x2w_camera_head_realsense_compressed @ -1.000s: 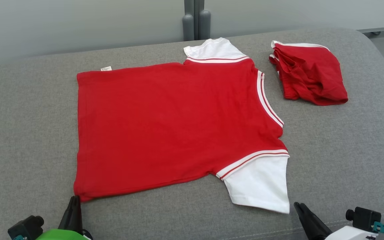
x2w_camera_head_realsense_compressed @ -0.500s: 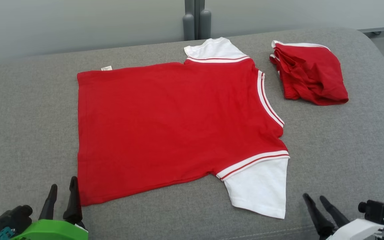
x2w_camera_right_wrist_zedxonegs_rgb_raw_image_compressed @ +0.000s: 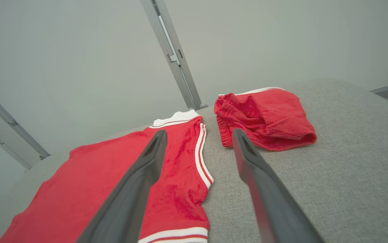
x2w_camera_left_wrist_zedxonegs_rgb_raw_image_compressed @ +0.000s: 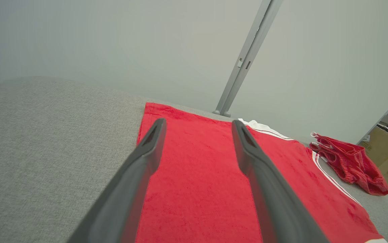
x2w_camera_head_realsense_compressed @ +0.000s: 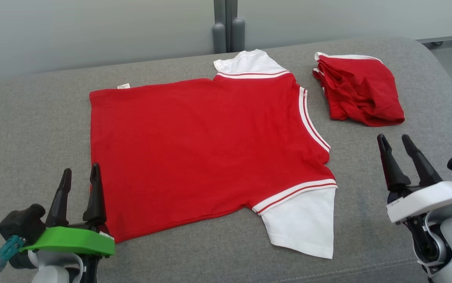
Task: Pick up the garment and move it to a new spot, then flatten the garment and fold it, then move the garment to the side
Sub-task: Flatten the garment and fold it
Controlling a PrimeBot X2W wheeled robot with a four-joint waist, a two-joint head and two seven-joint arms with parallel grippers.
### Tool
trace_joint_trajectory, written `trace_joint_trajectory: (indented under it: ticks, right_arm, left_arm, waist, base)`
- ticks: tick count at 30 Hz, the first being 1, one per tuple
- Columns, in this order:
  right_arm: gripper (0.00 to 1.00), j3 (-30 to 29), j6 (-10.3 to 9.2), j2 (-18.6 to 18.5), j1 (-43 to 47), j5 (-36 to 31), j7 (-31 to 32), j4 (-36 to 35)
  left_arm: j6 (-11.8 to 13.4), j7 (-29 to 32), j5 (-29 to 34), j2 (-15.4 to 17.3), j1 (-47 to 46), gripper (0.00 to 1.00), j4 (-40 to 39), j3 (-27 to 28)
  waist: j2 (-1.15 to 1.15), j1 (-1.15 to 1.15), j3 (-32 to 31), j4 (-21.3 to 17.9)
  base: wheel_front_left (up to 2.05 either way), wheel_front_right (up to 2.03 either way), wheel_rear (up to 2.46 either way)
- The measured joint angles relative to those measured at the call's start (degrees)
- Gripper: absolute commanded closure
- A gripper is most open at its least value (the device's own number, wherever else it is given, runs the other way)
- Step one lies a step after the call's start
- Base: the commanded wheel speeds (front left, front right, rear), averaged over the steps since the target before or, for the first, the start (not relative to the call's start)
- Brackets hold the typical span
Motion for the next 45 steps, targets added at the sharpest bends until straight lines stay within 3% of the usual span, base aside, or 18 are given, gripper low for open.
trace_joint_trajectory:
  ticks: [10,23,32,45]
  right_arm:
    - [0.0,-1.5,-2.44,2.4,-2.6,-7.5,-0.1,-5.6]
    - [0.0,-0.3,-5.45,6.0,-1.0,-14.2,-0.1,-6.8]
    - [0.0,0.5,-5.55,7.4,0.6,-16.9,-0.1,-5.5]
    - [0.0,0.3,-5.86,9.1,0.6,-18.1,-0.1,-4.2]
  left_arm:
    - [2.5,0.0,4.4,-0.2,0.6,0.0,-2.1,-1.7]
    - [4.6,0.0,7.3,-0.3,3.6,0.0,-4.0,-3.4]
    - [6.4,0.0,9.1,-0.3,4.6,0.0,-5.9,-3.6]
    - [7.1,0.0,9.1,-0.3,6.0,0.0,-6.6,-3.8]
  waist:
    - [0.0,0.0,-0.2,0.0]
    - [0.0,0.0,0.0,0.6]
    - [0.0,0.0,0.4,0.7]
    - [0.0,0.0,0.6,1.0]
  base:
    - [0.0,0.0,0.0]
    - [0.0,0.0,0.0]
    - [0.0,0.0,0.0]
    - [0.0,0.0,0.0]
